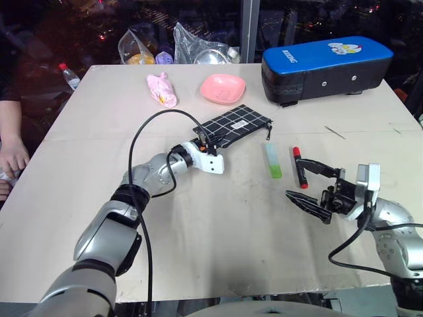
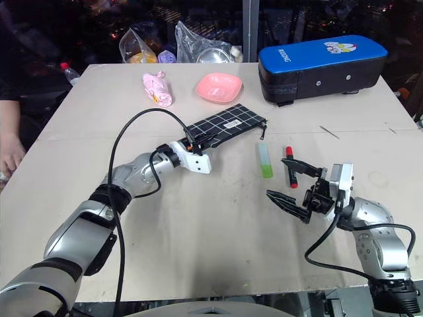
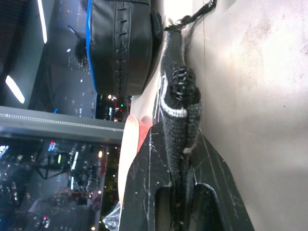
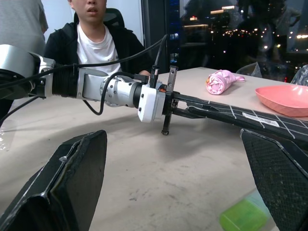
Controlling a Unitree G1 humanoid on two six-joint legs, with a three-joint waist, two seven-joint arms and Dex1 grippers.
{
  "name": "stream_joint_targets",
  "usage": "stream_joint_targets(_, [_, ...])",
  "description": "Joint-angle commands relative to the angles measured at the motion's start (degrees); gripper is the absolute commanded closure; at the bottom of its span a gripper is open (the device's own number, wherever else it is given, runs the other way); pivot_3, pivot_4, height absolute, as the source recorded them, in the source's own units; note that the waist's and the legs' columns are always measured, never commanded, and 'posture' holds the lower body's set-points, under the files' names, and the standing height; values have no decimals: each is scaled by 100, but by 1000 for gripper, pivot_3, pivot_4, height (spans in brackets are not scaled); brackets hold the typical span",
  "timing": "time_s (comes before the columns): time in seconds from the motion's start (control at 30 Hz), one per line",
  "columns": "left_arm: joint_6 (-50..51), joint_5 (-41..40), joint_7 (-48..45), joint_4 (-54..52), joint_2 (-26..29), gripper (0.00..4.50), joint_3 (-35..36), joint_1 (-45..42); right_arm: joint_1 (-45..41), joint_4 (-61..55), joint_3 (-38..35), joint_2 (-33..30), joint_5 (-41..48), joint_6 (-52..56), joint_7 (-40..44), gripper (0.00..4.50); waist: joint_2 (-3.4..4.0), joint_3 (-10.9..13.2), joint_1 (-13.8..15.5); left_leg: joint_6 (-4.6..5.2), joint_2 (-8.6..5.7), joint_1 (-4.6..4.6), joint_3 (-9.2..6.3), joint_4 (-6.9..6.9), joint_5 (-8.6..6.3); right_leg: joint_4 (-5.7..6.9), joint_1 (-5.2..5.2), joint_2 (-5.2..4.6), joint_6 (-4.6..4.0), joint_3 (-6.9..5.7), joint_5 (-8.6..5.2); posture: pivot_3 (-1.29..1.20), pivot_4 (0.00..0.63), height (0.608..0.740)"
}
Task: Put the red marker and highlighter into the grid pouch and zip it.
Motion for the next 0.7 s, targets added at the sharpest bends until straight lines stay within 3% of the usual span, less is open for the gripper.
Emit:
stream_joint_targets(0.03, [-326,-1263,-569,-419,-101,4449,377,192,-2,-134,-54,8,19,-100,-4,0,0,0,-1,0,0,0,0,0,0,0,0,0,0,0,0,0,150,740])
stream_joint_targets(0.1, [-570,-2267,-1196,-1035,-90,4449,490,514,-63,-139,-68,-10,-4,-57,-76,0,0,0,-6,-1,4,0,1,0,0,1,0,-1,-1,2,1,0,150,740])
stream_joint_targets(0.2, [438,-3829,-2018,-2523,-121,4449,818,1214,-365,-234,-82,91,-7,167,-556,0,1,0,-41,-6,8,2,-1,0,3,1,-1,-1,-2,9,1,0,150,740])
stream_joint_targets(0.33, [1695,-4802,-2587,-4147,-19,4449,1150,1890,-691,-321,-84,179,-215,710,-1549,0,1,0,-7,-21,9,10,-23,3,13,13,0,4,-2,15,1,0,150,740])
stream_joint_targets(0.5, [2057,-4556,-2839,-4957,206,4449,1360,2314,-1455,-348,-108,-51,-266,2294,-2817,0,3,-1,-2,-20,4,9,-29,4,12,13,2,4,-2,11,1,0,150,740])
stream_joint_targets(0.7, [1763,-3791,-2853,-4988,246,4449,1287,2445,-2354,-361,-552,188,844,4337,-4062,0,3,-1,-4,-16,4,2,-25,3,10,11,0,5,-5,6,2,0,150,740])
